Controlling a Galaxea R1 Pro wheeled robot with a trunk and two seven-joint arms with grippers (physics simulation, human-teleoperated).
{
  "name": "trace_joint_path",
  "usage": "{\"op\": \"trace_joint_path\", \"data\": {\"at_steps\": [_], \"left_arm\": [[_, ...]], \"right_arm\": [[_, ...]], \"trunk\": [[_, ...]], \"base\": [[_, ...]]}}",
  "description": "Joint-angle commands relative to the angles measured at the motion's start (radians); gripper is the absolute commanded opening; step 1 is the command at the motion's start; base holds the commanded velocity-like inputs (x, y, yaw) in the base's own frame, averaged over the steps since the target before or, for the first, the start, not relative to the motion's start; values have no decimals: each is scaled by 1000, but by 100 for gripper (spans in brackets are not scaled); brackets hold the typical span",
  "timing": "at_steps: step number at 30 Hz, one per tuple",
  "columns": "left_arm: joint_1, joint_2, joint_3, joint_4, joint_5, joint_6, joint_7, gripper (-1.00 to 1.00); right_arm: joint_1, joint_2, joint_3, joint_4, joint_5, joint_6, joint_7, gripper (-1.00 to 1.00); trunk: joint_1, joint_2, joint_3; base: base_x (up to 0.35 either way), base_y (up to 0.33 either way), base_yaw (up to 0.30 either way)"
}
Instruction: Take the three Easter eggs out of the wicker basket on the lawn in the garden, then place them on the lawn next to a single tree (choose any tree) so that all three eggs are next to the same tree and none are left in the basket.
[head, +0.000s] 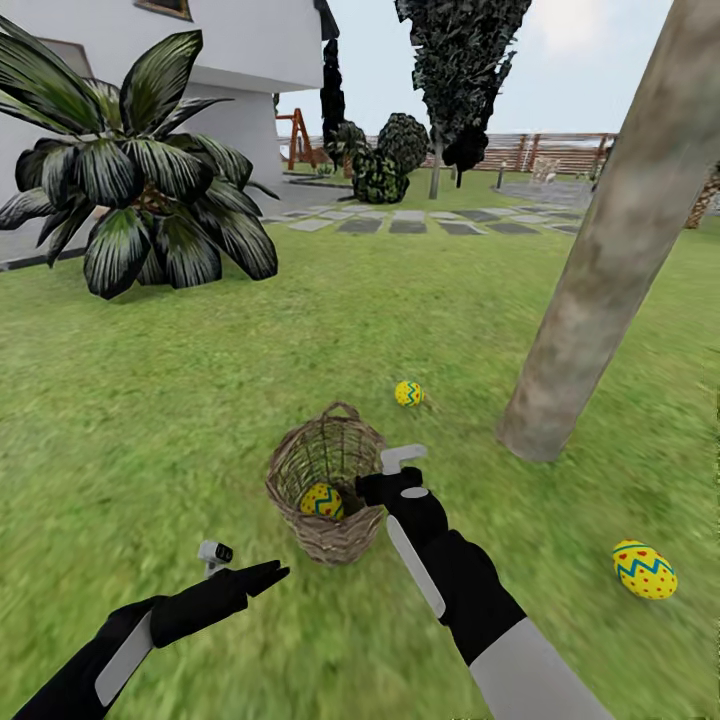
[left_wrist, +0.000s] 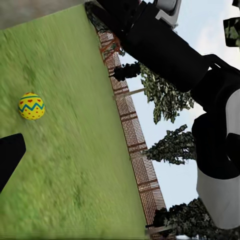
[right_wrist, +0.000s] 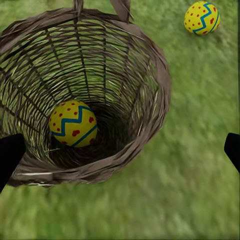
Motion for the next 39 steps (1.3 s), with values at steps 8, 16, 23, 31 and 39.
{"op": "trace_joint_path", "data": {"at_steps": [8, 16, 23, 31, 39], "left_arm": [[0, 1, -5, 1, 9, 10, 1, 100], [0, 1, -5, 1, 9, 10, 0, 100], [0, 1, -5, 1, 9, 10, 0, 100], [0, 1, -5, 1, 9, 10, 0, 100], [0, 1, -5, 1, 9, 10, 0, 100]], "right_arm": [[-1, 0, 2, -1, -10, 3, -10, 100], [-1, 0, 2, 1, -11, 3, -10, 100], [-1, 0, 3, 1, -12, 3, -10, 100], [-1, 0, 3, 1, -11, 3, -10, 100], [-1, 0, 3, 2, -11, 3, -10, 100]], "trunk": [[0, 0, 9], [0, 0, 19], [0, 0, 28], [0, 0, 38], [0, 0, 48]], "base": [[0, 298, -227], [0, 298, -229], [0, 299, -229], [0, 299, -229], [0, 299, -229]]}}
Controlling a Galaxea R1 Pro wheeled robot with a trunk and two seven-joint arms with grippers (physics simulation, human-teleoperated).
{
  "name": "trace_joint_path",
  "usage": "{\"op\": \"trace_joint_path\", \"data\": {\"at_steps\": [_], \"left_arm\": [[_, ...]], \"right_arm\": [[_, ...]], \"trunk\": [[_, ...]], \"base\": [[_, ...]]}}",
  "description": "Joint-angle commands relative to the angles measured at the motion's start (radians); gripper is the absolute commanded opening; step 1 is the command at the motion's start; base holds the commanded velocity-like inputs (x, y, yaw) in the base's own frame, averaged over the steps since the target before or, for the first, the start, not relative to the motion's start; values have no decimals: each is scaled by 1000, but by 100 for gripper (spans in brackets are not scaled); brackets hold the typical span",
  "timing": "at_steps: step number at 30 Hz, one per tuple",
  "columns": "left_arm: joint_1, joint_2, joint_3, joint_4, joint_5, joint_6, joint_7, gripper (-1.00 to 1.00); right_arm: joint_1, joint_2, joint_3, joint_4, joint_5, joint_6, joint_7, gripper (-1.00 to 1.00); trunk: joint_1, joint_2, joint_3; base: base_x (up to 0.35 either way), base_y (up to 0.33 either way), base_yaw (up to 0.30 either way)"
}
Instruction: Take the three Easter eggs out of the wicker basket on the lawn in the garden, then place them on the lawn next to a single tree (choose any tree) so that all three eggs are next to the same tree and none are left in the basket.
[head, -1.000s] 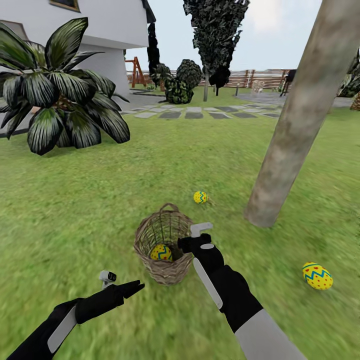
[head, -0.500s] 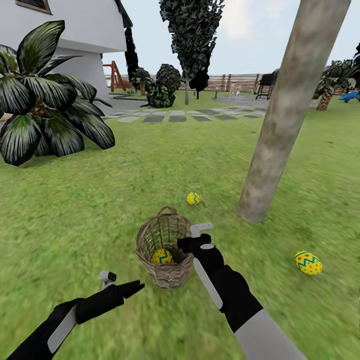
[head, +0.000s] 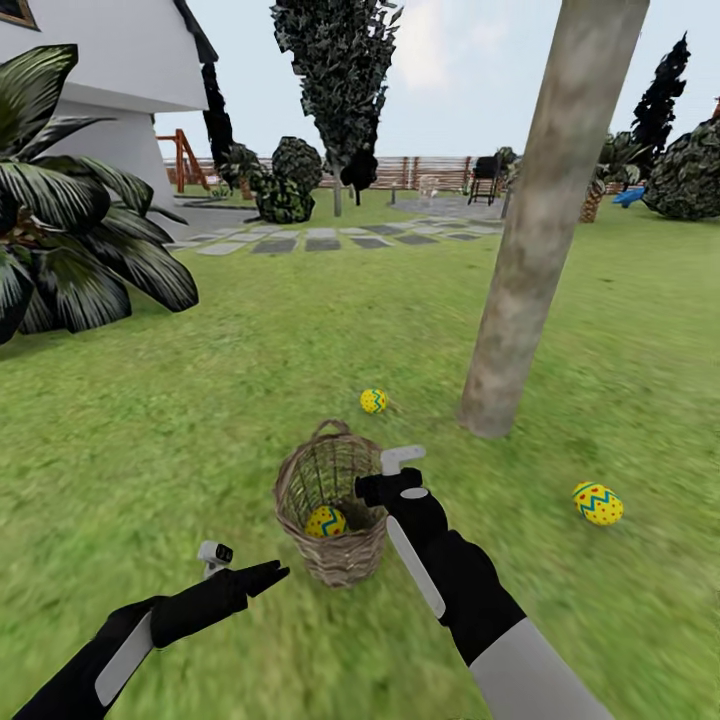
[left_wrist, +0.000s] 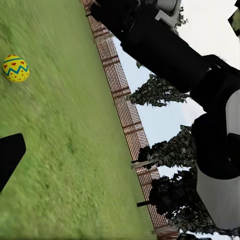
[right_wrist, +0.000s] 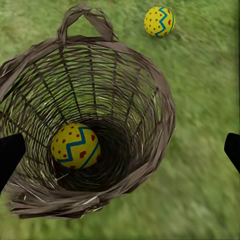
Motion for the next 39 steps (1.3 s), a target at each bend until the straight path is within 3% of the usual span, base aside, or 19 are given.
{"op": "trace_joint_path", "data": {"at_steps": [1, 18, 39], "left_arm": [[0, 1, -5, 0, 9, 10, -1, 100], [0, 1, -5, 0, 9, 10, -1, 100], [0, 1, -5, -1, 9, 10, -2, 100]], "right_arm": [[-1, 0, 2, 0, -11, 3, -10, 100], [-1, 0, 2, 7, -15, 4, -10, 100], [-1, 0, 2, 7, -14, 5, -8, 100]], "trunk": [[0, 0, 0], [0, 0, 17], [0, 0, 17]], "base": [[0, 299, -229], [0, 269, -201], [118, -90, 22]]}}
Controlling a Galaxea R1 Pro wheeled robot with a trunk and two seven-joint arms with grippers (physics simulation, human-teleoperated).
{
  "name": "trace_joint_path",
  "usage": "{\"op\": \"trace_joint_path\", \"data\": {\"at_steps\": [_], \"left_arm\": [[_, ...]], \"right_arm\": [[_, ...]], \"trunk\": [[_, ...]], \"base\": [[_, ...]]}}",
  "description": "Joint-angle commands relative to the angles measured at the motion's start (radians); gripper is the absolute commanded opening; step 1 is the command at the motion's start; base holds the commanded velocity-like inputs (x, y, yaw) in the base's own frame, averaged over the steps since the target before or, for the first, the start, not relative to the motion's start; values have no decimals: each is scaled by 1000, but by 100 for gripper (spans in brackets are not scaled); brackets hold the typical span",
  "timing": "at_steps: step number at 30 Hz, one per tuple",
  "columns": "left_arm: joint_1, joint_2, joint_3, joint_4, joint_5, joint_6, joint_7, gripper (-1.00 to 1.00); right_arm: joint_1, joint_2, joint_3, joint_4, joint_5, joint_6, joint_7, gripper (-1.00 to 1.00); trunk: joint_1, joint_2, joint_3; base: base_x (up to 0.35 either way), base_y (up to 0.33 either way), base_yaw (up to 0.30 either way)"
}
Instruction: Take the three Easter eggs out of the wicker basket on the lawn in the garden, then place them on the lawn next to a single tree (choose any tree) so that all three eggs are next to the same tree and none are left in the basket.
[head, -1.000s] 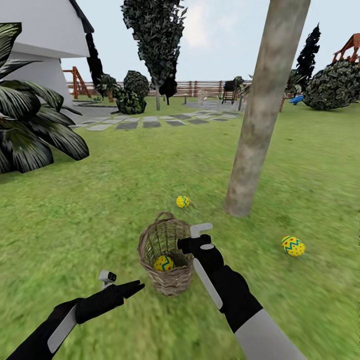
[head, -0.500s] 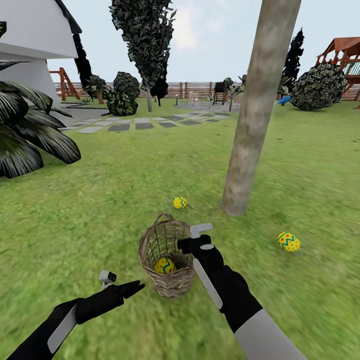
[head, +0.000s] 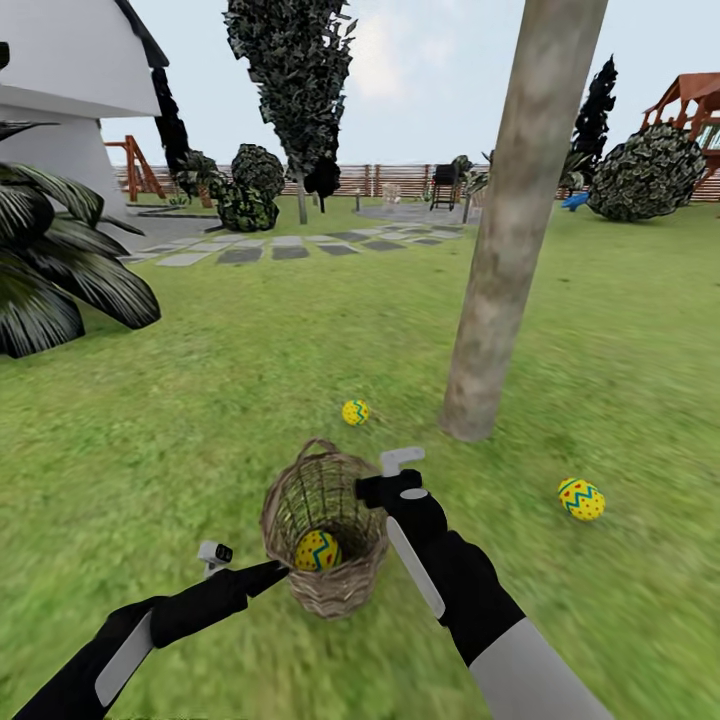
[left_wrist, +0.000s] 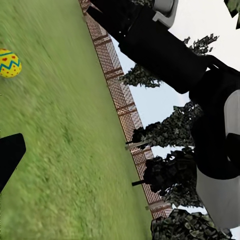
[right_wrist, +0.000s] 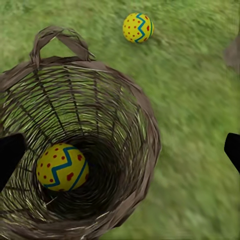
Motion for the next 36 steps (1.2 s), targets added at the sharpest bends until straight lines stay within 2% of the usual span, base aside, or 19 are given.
{"op": "trace_joint_path", "data": {"at_steps": [1, 8, 15, 20, 29, 36], "left_arm": [[-1, 1, -5, 0, 8, 10, -1, 100], [-1, 1, -5, 0, 9, 10, -1, 100], [-1, 1, -5, 0, 8, 10, 0, 100], [-1, 1, -5, 1, 8, 11, 0, 100], [-1, 3, -1, 2, 9, 10, 0, 100], [-1, 3, 2, 2, 7, 10, 4, 100]], "right_arm": [[-1, 0, 1, -1, -9, 3, -9, 100], [-1, 0, 2, 1, -9, 3, -9, 100], [-1, 0, 5, 19, -7, 5, -7, 100], [-1, 0, 7, 47, -8, 43, -5, 100], [-1, 0, 7, 49, -8, 46, -4, 100], [-1, 0, 7, 56, -7, 46, -4, 100]], "trunk": [[0, 0, -1], [0, 0, -1], [0, 0, -1], [0, 0, -1], [0, 0, -1], [0, 0, 0]], "base": [[112, -152, 248], [130, -237, 276], [-30, -240, 283], [-28, -34, 128], [-1, -1, 25], [0, -111, 245]]}}
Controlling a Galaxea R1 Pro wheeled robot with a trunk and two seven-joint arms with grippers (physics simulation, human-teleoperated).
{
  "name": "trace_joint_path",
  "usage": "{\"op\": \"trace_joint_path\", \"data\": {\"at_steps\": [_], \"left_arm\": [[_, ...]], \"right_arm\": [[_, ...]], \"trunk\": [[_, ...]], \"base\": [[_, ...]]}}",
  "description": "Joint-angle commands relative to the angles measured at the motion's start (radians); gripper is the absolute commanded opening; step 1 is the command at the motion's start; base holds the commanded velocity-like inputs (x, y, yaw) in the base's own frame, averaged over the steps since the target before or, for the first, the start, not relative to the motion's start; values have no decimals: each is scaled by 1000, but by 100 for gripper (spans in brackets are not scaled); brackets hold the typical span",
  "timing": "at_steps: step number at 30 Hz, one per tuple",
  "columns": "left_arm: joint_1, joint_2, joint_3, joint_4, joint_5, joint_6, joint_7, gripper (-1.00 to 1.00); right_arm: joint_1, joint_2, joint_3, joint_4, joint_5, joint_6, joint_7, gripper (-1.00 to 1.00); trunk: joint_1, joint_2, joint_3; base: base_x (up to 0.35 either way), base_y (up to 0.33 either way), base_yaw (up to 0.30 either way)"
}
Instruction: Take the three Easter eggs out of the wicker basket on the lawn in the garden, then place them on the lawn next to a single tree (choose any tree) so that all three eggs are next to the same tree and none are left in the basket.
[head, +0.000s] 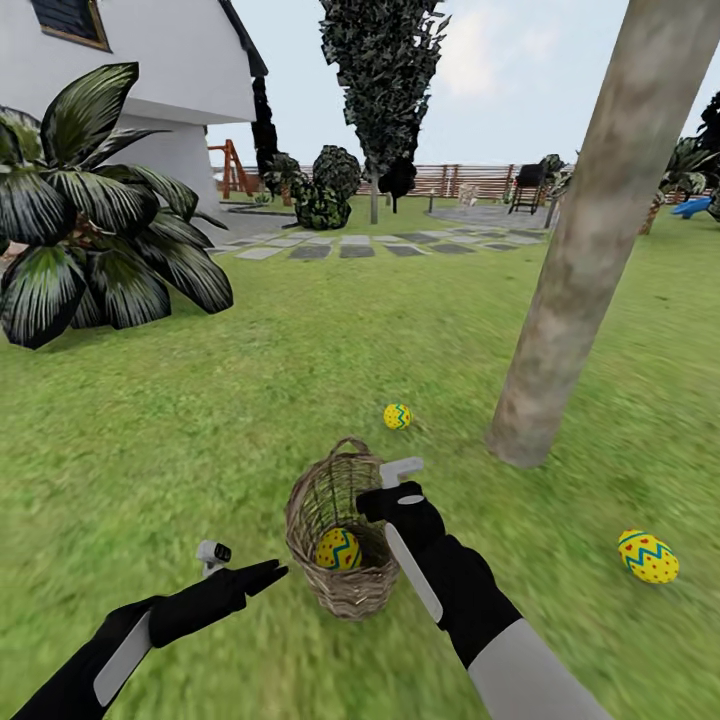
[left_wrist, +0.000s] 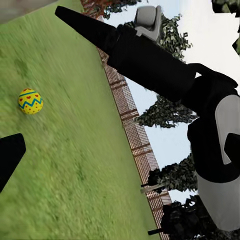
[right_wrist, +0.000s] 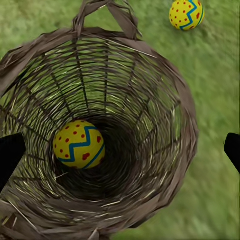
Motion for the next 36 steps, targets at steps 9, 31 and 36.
{"op": "trace_joint_path", "data": {"at_steps": [9, 31, 36], "left_arm": [[-1, 1, -3, 2, 9, 11, 0, 100], [-1, 1, -3, 3, 7, 10, 6, 100], [-1, 1, -4, 5, 7, 10, 6, 100]], "right_arm": [[-1, 0, 2, 23, -10, 3, -9, 100], [-1, 0, 2, 70, -9, 29, -6, 100], [-1, 0, 2, 78, -9, 33, -4, 100]], "trunk": [[0, 0, 7], [0, 0, 13], [0, 0, 13]], "base": [[0, -73, 257], [93, -171, 275], [83, -148, 281]]}}
